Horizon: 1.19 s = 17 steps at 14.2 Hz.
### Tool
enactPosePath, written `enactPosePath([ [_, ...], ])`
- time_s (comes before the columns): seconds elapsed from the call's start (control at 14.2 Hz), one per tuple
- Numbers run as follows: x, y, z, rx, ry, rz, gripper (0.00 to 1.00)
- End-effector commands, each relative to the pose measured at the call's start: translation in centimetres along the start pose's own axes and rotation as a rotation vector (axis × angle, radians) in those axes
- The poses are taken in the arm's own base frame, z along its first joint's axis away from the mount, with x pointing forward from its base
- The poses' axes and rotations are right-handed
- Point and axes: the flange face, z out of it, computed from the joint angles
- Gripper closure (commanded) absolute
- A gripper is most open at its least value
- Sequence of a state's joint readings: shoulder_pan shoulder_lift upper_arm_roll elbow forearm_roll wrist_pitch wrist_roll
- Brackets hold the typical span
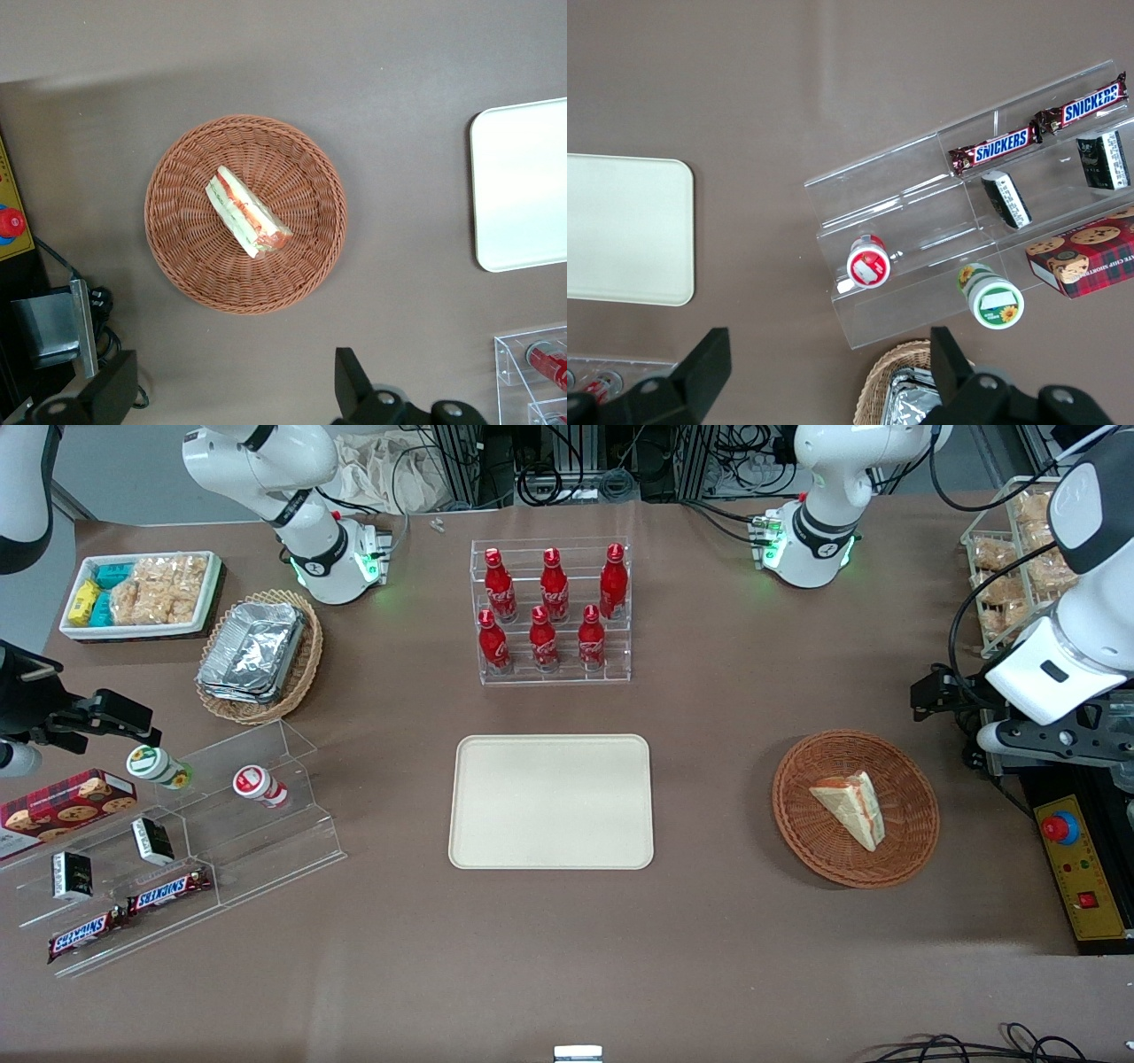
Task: Place sandwich from basket to tray
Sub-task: 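Move the left gripper over the wrapped sandwich in the wicker basket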
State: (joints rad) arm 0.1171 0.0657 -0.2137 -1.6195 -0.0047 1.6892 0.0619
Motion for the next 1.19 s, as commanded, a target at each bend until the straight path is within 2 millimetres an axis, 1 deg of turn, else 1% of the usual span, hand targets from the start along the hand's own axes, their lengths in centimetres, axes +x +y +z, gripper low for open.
enactPosePath([
  [0.0, 0.2, -0.1, 0.0, -0.009, -0.021, -0.018, 0.0],
  [0.21, 0.4, 0.0, 0.3, -0.01, -0.026, -0.035, 0.0],
  [0.28, 0.4, 0.0, 0.4, -0.009, -0.029, -0.076, 0.0],
  [0.42, 1.0, -0.1, 1.9, -0.012, -0.051, -0.24, 0.0],
  [0.49, 1.3, -0.2, 3.0, -0.017, -0.063, -0.324, 0.0],
  [0.77, 1.5, -0.4, 7.5, -0.015, -0.053, -0.389, 0.0],
  [0.84, 1.5, -0.6, 8.8, -0.016, -0.053, -0.433, 0.0],
  [1.12, 2.4, -1.4, 15.3, -0.014, -0.053, -0.661, 0.0],
])
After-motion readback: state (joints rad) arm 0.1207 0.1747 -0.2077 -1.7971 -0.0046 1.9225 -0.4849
